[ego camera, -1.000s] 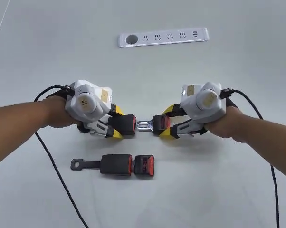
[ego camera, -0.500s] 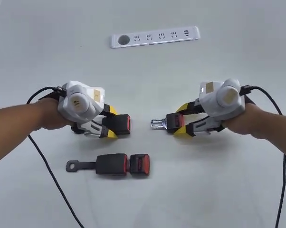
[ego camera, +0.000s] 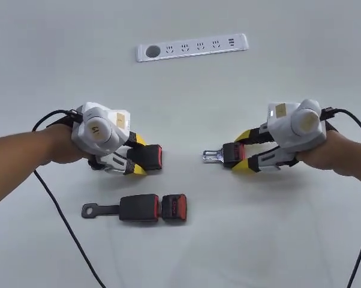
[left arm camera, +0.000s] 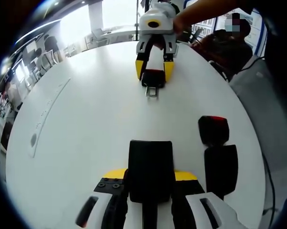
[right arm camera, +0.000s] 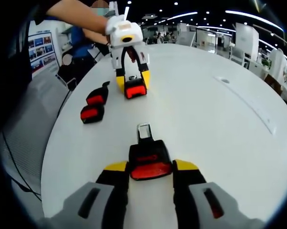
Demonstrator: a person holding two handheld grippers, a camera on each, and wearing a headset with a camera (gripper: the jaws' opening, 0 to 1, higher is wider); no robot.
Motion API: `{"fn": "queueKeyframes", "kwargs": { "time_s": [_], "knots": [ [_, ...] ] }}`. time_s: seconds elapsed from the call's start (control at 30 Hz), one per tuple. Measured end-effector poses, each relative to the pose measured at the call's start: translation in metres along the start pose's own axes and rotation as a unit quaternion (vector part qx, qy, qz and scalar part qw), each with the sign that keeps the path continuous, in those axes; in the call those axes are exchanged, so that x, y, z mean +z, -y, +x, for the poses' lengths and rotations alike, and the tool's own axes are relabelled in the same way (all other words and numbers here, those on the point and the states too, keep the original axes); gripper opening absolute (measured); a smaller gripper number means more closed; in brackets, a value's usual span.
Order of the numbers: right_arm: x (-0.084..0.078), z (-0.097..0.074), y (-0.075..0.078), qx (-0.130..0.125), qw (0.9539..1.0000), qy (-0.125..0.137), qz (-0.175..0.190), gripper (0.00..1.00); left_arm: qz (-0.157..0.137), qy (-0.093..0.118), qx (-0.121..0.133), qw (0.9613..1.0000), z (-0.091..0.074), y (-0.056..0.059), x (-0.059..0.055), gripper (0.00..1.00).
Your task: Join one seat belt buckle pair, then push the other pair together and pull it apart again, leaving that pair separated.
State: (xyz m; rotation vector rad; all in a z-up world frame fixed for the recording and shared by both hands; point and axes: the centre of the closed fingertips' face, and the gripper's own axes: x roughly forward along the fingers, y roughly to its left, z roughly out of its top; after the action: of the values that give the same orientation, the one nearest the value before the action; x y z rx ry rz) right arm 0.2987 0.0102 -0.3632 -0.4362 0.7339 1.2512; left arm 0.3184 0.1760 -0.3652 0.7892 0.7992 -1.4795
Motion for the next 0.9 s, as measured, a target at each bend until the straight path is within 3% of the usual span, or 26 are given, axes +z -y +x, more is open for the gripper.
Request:
{"fn": "queueKeyframes", "kwargs": {
  "time_s": [0.1,0.23,0.33,0.47,0.57,0.6,0.63,0.67,0.7,0.73,0.9],
  "knots": [
    [0.000,0.001,-0.003,-0.002,0.9999,-0.009,-0.012,0.38,-0.007,-0.004,0.002,1.0000,0.000,0.000,0.001,0.36],
    [0.005,-0.001,-0.004,-0.012,0.9999,0.001,0.009,0.53,-0.043,-0.003,0.009,0.9990,0.000,-0.001,0.004,0.41],
    [0.010,-0.008,0.005,-0.052,0.9985,0.011,0.014,0.57,-0.069,0.022,0.016,0.9972,-0.004,-0.002,0.010,0.53],
    [0.016,-0.019,0.014,-0.105,0.9932,0.028,0.040,0.63,-0.084,0.038,0.046,0.9947,-0.015,-0.006,0.012,0.62],
    [0.019,-0.027,0.016,-0.139,0.9883,0.033,0.052,0.66,-0.132,0.064,0.076,0.9863,-0.026,-0.009,0.016,0.71],
    [0.021,-0.031,0.016,-0.155,0.9855,0.037,0.059,0.68,-0.152,0.065,0.089,0.9822,-0.031,-0.010,0.015,0.75],
    [0.021,-0.033,0.016,-0.160,0.9843,0.039,0.063,0.69,-0.161,0.061,0.093,0.9806,-0.033,-0.010,0.013,0.76],
    [0.023,-0.038,0.017,-0.180,0.9787,0.050,0.085,0.71,-0.194,0.059,0.114,0.9726,-0.038,-0.008,0.009,0.78],
    [0.026,-0.040,0.015,-0.185,0.9762,0.059,0.095,0.73,-0.202,0.064,0.121,0.9697,-0.041,-0.007,0.008,0.81],
    [0.030,-0.044,0.013,-0.196,0.9721,0.076,0.104,0.75,-0.209,0.082,0.137,0.9648,-0.046,-0.005,0.009,0.84],
    [0.028,-0.056,0.009,-0.236,0.9577,0.097,0.132,0.80,-0.249,0.117,0.173,0.9457,-0.062,0.009,0.006,0.87]
  ]
}}
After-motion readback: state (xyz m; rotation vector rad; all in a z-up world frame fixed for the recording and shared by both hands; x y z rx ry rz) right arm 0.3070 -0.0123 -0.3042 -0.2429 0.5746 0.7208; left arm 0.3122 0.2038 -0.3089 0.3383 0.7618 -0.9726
